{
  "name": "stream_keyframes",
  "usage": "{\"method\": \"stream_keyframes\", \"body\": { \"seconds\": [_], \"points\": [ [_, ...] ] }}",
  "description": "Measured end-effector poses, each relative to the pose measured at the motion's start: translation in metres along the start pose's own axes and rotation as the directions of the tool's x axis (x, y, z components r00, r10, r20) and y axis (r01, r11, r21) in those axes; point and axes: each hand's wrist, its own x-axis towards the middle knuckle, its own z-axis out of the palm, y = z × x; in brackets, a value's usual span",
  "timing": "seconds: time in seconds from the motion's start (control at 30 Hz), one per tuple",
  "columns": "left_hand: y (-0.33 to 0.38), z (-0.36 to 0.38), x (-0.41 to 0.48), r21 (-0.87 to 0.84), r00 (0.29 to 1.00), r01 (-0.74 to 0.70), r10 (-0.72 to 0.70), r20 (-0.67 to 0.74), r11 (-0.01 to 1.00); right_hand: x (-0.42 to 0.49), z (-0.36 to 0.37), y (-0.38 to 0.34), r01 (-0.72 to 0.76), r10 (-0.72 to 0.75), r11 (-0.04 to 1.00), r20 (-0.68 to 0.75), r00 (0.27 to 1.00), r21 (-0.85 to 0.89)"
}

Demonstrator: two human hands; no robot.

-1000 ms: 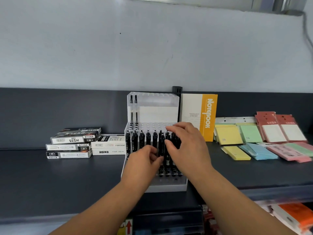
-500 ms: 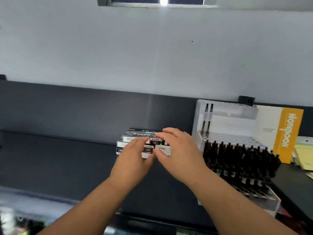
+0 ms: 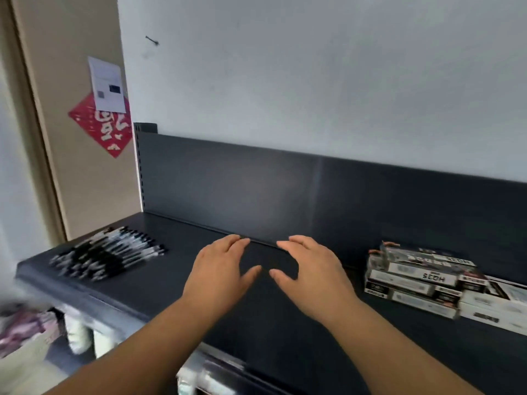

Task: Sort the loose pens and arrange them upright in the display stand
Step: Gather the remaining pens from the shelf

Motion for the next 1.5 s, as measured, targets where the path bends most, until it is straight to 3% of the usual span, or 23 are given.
{"method": "stream_keyframes", "body": {
  "seconds": [0.23, 0.43, 0.8, 0.93, 1.03, 1.13, 1.23, 1.5],
  "points": [
    [-0.091, -0.014, -0.004, 0.096, 0.988, 0.144, -0.148, 0.035, 0.985, 0.048, 0.045, -0.052, 0.029, -0.035, 0.996, 0.087, 0.996, 0.079],
    [-0.144, -0.031, -0.034, 0.146, 0.951, 0.307, -0.31, -0.001, 0.94, 0.065, 0.075, -0.089, 0.138, -0.165, 0.977, 0.165, 0.972, 0.162],
    [-0.249, -0.064, -0.023, -0.021, 0.898, 0.437, -0.438, -0.047, 0.899, 0.088, 0.125, -0.152, 0.067, -0.138, 0.958, 0.244, 0.96, 0.278],
    [-0.306, -0.071, 0.002, -0.07, 0.877, 0.48, -0.477, 0.059, 0.874, 0.11, 0.147, -0.187, -0.042, -0.042, 0.951, 0.261, 0.964, 0.306],
    [-0.343, -0.07, 0.018, -0.098, 0.827, 0.541, -0.507, 0.242, 0.835, 0.129, 0.166, -0.216, -0.132, 0.049, 0.935, 0.249, 0.967, 0.329],
    [-0.369, -0.062, 0.03, -0.175, 0.797, 0.547, -0.445, 0.409, 0.818, 0.143, 0.181, -0.242, -0.205, 0.134, 0.928, 0.237, 0.962, 0.311],
    [-0.379, -0.058, 0.041, -0.259, 0.799, 0.527, -0.368, 0.475, 0.809, 0.151, 0.19, -0.262, -0.249, 0.2, 0.935, 0.206, 0.958, 0.251],
    [-0.391, -0.043, 0.063, -0.201, 0.809, 0.444, -0.294, 0.51, 0.873, 0.156, 0.209, -0.291, -0.295, 0.277, 0.952, 0.179, 0.944, 0.085]
  ]
}}
